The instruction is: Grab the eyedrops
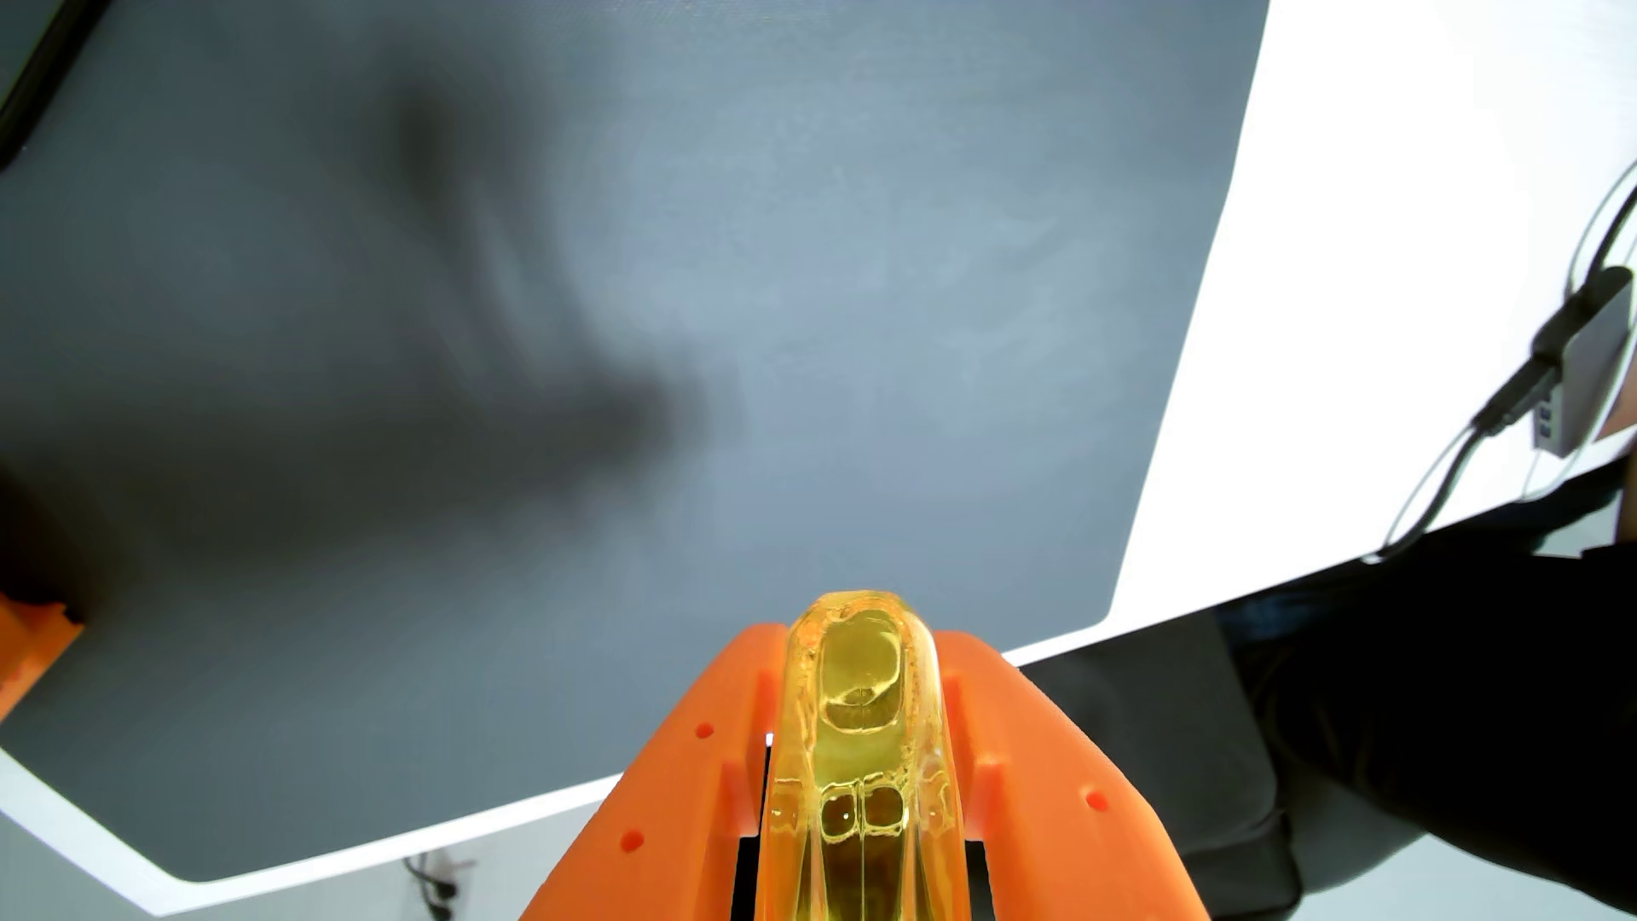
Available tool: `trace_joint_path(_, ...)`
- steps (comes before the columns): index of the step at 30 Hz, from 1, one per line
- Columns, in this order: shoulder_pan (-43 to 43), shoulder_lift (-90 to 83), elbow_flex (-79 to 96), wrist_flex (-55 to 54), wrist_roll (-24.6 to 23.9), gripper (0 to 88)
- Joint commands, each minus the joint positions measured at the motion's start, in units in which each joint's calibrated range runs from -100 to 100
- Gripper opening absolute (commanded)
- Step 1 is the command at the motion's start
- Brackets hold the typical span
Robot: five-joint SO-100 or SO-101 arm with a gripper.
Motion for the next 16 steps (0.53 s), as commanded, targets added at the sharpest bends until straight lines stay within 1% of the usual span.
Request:
trace_joint_path(1, -0.2, -2.6, 0.3, -1.5, 0.8, 0.5)
trace_joint_path(16, 0.0, -2.6, 0.3, -1.6, 0.5, 0.6)
